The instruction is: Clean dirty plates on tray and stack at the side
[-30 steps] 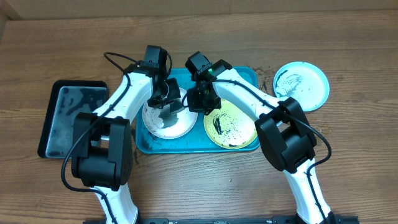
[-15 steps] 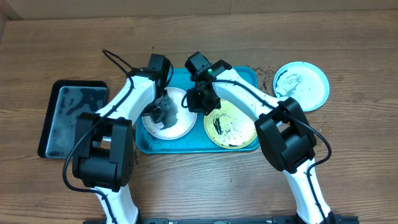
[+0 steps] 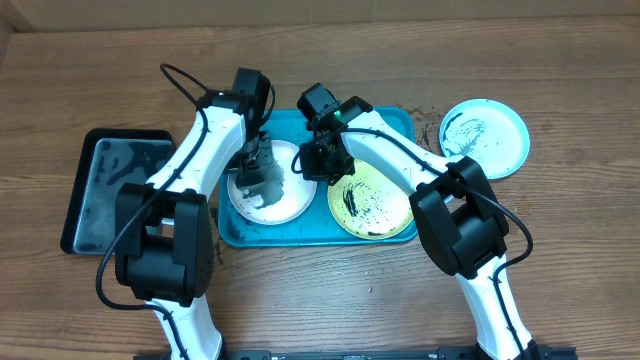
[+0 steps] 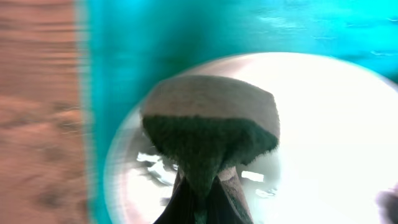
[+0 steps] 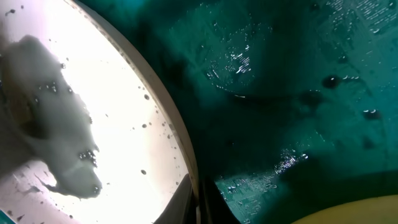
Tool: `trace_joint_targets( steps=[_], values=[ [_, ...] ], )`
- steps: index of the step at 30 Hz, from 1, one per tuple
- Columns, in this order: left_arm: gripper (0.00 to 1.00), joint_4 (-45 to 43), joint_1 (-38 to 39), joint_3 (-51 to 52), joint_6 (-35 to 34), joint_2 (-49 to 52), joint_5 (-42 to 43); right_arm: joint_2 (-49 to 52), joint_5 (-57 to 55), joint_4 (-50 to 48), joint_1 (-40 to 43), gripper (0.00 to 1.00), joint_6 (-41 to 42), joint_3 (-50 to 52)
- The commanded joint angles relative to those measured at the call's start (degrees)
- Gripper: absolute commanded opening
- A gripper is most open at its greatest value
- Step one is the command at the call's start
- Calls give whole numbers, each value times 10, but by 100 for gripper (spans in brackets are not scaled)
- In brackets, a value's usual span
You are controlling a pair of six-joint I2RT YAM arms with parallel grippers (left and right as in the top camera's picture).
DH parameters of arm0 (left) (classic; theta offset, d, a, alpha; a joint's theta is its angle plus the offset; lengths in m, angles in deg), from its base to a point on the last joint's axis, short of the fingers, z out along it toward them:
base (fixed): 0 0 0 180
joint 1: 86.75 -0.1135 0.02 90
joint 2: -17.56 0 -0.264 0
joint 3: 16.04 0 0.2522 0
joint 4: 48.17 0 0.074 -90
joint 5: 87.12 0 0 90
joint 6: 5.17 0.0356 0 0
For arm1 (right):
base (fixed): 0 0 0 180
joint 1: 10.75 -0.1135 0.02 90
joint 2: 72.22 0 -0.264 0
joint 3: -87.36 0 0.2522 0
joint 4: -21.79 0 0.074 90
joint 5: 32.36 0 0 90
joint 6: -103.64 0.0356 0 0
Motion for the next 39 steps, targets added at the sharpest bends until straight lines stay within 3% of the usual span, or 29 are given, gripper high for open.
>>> trace_joint_targets(
  steps=[1, 10, 17, 24, 33, 39],
  values=[
    [4, -20, 1, -6, 28, 9, 159, -2, -8, -4, 3, 4, -2, 0],
    [4, -23, 0, 8, 5, 50, 151, -2, -8, -4, 3, 4, -2, 0],
    [4, 50, -1, 6, 4, 63, -61, -2, -8, -2, 3, 4, -2, 0],
    [4, 123, -1, -22, -58, 62, -184, -2, -19, -2, 4, 4, -2, 0],
    [4, 228, -16, -192, -97, 39, -106, -9, -27, -4, 4, 4, -4, -26],
    [4, 236, -87, -256, -96, -32, -7, -52, -101, 7, -8, 4, -32, -51]
  ],
)
